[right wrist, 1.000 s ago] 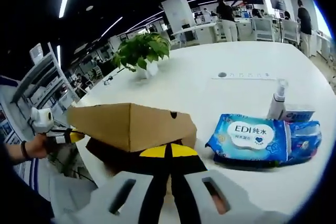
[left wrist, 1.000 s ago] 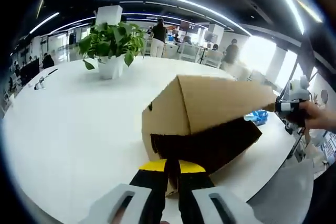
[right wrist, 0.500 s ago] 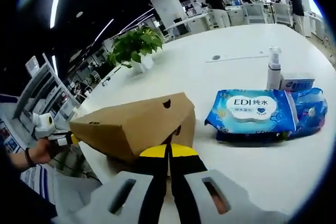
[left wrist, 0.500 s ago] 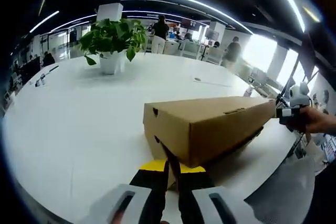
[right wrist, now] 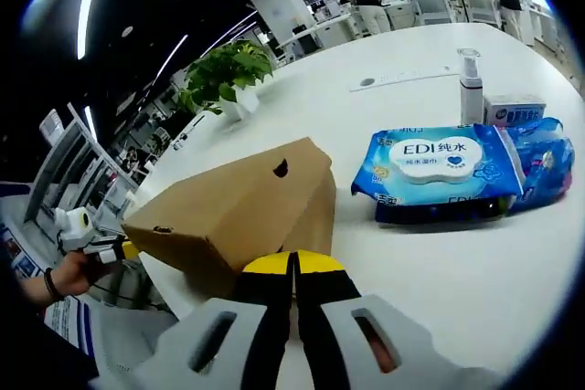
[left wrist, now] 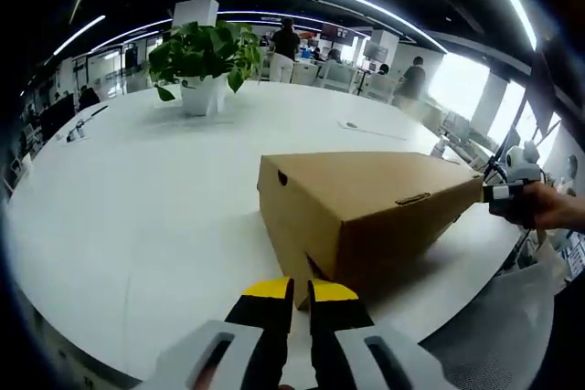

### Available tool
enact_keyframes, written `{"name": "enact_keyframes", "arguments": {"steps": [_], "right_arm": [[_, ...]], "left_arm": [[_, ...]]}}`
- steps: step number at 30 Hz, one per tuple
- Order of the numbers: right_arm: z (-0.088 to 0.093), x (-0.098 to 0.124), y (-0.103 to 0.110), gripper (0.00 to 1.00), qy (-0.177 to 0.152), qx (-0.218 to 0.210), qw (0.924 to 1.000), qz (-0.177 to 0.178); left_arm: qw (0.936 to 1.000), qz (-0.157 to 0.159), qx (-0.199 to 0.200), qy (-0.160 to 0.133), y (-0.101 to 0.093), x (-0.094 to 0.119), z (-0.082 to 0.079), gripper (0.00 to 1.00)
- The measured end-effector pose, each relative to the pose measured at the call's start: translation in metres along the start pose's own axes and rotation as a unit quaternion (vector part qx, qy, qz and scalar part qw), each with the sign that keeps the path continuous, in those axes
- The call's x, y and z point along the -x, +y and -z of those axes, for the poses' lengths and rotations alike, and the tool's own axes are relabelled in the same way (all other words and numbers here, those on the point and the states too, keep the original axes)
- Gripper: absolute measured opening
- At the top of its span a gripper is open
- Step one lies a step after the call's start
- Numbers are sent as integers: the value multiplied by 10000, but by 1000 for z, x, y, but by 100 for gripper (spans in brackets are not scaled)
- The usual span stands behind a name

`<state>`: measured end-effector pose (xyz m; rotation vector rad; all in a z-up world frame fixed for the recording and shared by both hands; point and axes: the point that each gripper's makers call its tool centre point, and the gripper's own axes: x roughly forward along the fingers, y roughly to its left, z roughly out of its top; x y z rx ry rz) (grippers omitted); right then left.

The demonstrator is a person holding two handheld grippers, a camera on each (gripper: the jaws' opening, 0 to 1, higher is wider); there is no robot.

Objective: Operate the shoe box by opening the lid, removing the specified soft item, and placing it in the target area until the item is outside and the box remains undamaged.

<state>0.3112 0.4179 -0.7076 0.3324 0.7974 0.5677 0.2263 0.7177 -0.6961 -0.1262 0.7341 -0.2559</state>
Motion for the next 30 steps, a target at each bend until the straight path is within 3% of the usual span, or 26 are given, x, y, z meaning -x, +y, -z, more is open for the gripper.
{"name": "enact_keyframes", "arguments": {"steps": [8, 13, 15, 17, 19, 21, 23, 27, 30], "right_arm": [[16, -1, -5, 0, 106, -205, 9997, -34], [17, 1, -4, 0, 128, -223, 9997, -58], [16, 5, -6, 0, 96, -228, 9997, -70], [11, 12, -8, 0, -6, -219, 9997, -130], [6, 18, -8, 1, -108, -118, 9997, -171], [-6, 23, -5, 4, -395, -238, 9984, -313], [-14, 29, 1, 14, -581, -437, 9961, -510], [-17, 29, 12, 24, -661, -446, 9942, -717], [-3, 18, 25, 26, -335, -193, 9961, -793]], "left_arm": [[9998, 17, 104, 153, 1, -2, 14, 6], [9996, -4, 228, 138, 4, 2, 15, 6], [9988, -37, 483, 30, 8, 6, 12, 6], [9947, -22, 1009, -176, 13, 10, 7, 7], [9839, -5, 1733, -445, 22, 15, 3, 10], [9767, 52, 2047, -648, 27, 20, -3, 14], [9709, 266, 2234, -823, 23, 23, -12, 20], [9727, 516, 2117, -797, 8, 20, -21, 28], [9770, 614, 1949, -602, -4, 8, -19, 28]]}}
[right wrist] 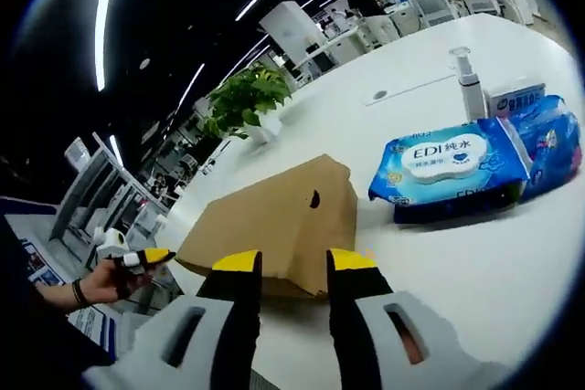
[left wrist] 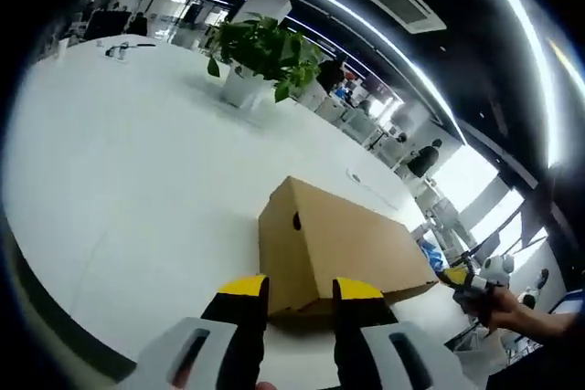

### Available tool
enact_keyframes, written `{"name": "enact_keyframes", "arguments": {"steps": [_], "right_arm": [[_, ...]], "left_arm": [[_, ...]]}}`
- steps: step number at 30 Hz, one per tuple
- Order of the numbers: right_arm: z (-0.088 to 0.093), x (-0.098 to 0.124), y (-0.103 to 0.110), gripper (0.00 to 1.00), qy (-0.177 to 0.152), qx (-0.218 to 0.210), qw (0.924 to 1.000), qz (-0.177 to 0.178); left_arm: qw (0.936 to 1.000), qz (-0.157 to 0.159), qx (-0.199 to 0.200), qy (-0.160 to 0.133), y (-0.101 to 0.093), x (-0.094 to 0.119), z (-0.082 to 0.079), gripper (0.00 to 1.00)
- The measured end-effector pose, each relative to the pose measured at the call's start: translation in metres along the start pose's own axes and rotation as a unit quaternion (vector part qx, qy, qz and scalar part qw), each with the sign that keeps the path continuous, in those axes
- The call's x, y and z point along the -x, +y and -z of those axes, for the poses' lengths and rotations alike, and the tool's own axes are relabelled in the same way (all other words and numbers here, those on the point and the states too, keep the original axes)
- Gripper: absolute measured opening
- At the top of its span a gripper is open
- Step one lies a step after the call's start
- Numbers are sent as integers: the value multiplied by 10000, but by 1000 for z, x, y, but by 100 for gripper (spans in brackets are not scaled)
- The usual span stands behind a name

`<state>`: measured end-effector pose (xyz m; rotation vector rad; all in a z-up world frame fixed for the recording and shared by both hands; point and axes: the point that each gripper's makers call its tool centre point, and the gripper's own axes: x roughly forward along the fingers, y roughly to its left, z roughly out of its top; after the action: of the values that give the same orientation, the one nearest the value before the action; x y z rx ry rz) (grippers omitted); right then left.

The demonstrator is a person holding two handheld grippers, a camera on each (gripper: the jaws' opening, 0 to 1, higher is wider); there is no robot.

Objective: Operate the shoe box by opening the lid, removing the specified soft item, and placing it in the target area until the item is outside and the box remains undamaged.

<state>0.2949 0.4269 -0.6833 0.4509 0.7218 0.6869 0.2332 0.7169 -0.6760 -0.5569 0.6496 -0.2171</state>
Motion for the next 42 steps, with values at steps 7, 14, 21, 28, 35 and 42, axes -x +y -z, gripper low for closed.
{"name": "enact_keyframes", "arguments": {"steps": [7, 14, 21, 28, 35, 42], "right_arm": [[17, -15, -5, 23, 150, -244, 9994, 199], [18, -17, -8, 22, 156, -294, 9992, 239], [-2, -33, -17, 22, 71, -340, 9986, 401], [-27, -53, -31, 22, 31, -371, 9976, 582], [-43, -59, -42, 22, -14, -432, 9966, 706], [-53, -60, -53, 21, -57, -390, 9959, 820]], "left_arm": [[9988, 31, -143, 465, -6, -17, 17, 25], [9978, 104, -216, 625, -3, -28, 13, 24], [9976, 109, -299, 623, 0, -53, -9, 23], [9978, 91, -311, 586, 2, -84, -36, 23], [9970, 72, -434, 644, -1, -112, -57, 23], [9963, 97, -521, 680, -6, -129, -64, 23]]}}
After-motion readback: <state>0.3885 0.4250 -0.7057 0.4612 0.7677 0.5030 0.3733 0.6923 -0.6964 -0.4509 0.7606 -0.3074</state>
